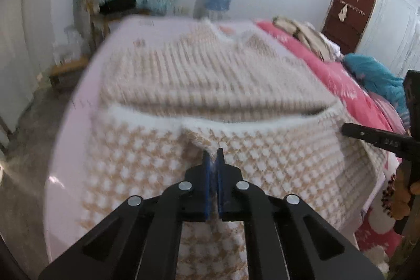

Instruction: Fold large clothes

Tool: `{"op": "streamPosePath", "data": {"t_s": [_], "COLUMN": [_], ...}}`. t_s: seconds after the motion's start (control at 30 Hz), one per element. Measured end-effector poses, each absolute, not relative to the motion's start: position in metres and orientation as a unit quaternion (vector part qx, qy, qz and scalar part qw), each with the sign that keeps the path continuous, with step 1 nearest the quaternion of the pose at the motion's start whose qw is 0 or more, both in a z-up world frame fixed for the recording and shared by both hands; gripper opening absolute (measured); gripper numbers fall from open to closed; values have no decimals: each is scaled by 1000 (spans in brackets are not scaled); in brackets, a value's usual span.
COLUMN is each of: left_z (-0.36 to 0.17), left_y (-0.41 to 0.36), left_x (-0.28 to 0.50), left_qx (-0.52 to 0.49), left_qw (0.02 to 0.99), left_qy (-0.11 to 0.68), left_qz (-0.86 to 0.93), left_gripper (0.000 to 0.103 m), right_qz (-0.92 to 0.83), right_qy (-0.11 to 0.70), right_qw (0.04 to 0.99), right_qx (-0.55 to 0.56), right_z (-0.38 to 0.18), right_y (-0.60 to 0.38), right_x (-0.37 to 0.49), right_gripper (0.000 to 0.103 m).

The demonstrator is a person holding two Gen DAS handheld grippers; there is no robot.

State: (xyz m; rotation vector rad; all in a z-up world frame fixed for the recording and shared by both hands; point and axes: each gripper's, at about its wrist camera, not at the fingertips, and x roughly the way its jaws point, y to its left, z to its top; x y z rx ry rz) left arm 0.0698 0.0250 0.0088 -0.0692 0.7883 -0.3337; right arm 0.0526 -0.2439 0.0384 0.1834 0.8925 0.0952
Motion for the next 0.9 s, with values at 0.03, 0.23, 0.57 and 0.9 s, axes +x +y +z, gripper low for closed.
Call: {"op": "streamPosePath", "data": {"t_s": [0.03, 0.23, 0.57, 0.9], "left_z": [12, -25, 2, -31], "left_y": [28, 30, 73, 126], "left_x": [75, 96, 101, 113], "left_qx": [-39, -44, -84, -214], "left_qw": [910, 891, 906, 879], "left_qy": [380, 422, 393, 407], "left_qz": [-163, -163, -131, -121], "left_gripper": [4, 7, 13, 11], "right_qz": [44, 35, 12, -10], "right_qy": [421, 461, 420, 447], "right_qw": [902, 884, 903, 882], "right_qx": [87, 77, 93, 149], "right_z": [44, 2, 28, 5], "right_y": [-245, -245, -276, -314], "right_x": [58, 75, 68, 79], "right_gripper": [2, 2, 24, 22]}}
